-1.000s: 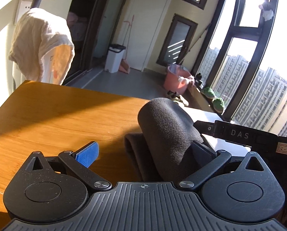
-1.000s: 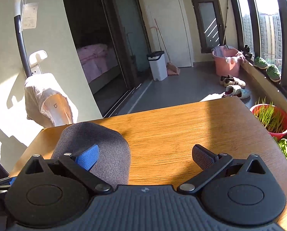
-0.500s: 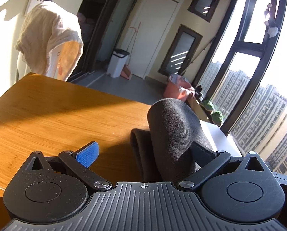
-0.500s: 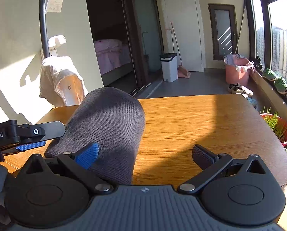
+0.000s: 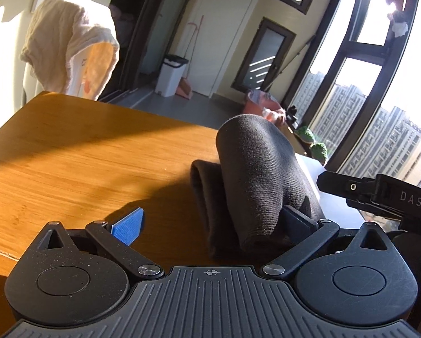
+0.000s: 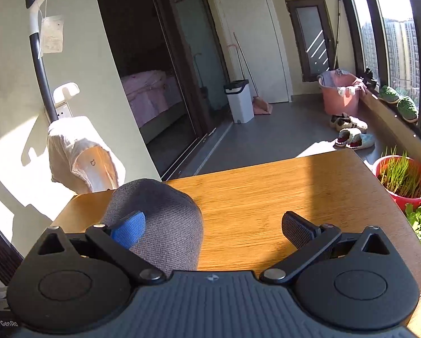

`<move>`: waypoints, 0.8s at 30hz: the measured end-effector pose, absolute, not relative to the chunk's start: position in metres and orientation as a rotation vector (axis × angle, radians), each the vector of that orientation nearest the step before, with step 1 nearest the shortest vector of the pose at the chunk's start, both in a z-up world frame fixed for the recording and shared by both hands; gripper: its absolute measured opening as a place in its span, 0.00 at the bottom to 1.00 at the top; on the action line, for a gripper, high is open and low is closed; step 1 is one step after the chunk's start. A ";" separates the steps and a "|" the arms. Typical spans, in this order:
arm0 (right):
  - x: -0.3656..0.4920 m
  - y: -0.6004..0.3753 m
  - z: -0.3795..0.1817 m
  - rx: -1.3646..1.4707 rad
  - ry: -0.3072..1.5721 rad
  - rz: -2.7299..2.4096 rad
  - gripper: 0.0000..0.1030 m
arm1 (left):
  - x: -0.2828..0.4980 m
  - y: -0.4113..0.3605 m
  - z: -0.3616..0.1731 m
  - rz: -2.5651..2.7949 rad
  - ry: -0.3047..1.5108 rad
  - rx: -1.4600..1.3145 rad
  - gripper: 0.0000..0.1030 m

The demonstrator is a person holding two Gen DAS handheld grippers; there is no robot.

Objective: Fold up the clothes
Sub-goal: 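Press the rolled pants flat with both grippers and open them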

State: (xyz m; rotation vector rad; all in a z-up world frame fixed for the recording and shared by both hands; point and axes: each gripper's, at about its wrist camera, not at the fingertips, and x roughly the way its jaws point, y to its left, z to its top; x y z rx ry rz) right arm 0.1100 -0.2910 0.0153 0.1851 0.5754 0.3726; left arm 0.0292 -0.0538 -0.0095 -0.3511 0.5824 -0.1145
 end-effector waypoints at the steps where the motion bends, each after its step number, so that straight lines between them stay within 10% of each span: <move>1: 0.121 -0.282 0.013 0.167 0.594 0.373 1.00 | 0.029 -0.054 -0.010 -0.113 0.582 -0.348 1.00; 24: 0.072 -0.283 -0.015 0.041 0.531 0.358 1.00 | 0.030 -0.058 -0.010 -0.089 0.599 -0.332 1.00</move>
